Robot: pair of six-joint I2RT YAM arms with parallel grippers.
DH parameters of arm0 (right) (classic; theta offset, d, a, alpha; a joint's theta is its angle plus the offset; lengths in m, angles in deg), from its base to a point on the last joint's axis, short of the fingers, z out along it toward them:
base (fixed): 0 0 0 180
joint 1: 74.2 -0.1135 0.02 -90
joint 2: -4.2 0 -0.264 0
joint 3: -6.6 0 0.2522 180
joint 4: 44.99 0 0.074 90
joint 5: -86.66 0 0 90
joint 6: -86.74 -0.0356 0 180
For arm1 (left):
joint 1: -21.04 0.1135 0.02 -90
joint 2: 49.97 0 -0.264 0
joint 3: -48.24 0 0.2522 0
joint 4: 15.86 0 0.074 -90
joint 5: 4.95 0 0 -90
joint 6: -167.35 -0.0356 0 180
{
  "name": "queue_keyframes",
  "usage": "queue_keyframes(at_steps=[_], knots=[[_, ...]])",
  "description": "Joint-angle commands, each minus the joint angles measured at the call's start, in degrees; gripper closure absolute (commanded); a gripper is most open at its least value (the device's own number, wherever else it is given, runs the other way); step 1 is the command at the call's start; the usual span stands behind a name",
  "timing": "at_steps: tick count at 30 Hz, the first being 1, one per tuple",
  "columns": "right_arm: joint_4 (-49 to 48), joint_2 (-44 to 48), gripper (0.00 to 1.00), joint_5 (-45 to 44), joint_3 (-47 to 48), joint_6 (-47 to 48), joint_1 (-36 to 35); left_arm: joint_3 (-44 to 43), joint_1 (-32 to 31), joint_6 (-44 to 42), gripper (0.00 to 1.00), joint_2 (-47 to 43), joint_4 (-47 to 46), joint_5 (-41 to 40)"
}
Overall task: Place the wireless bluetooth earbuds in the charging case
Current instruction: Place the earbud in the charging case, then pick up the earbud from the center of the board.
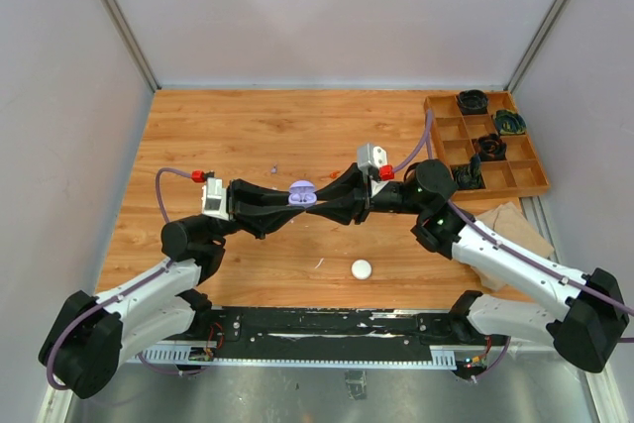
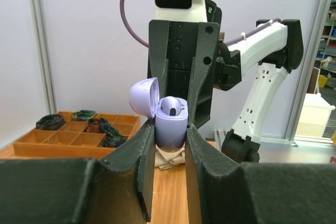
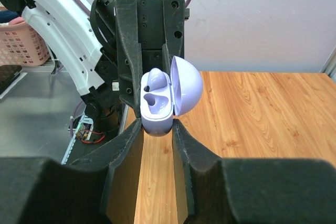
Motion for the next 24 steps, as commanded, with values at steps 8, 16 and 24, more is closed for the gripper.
queue_keyframes(at_steps=[8,16,24], knots=[[-7.49,-1.53,0.71,1.35,-0.43,-3.32,1.47,-1.19,-0.54,2.20,1.00,1.57,-3.85,1.70],[-8.45,-1.91,0.83,1.94,-0.51,-4.12,2.15,-1.07,-0.79,2.92,0.98,1.66,-4.14,1.41],[-8.37,-1.13,0.97,2.72,-0.97,-5.04,3.45,-0.84,-0.77,4.53,0.80,0.03,-2.07,0.15]])
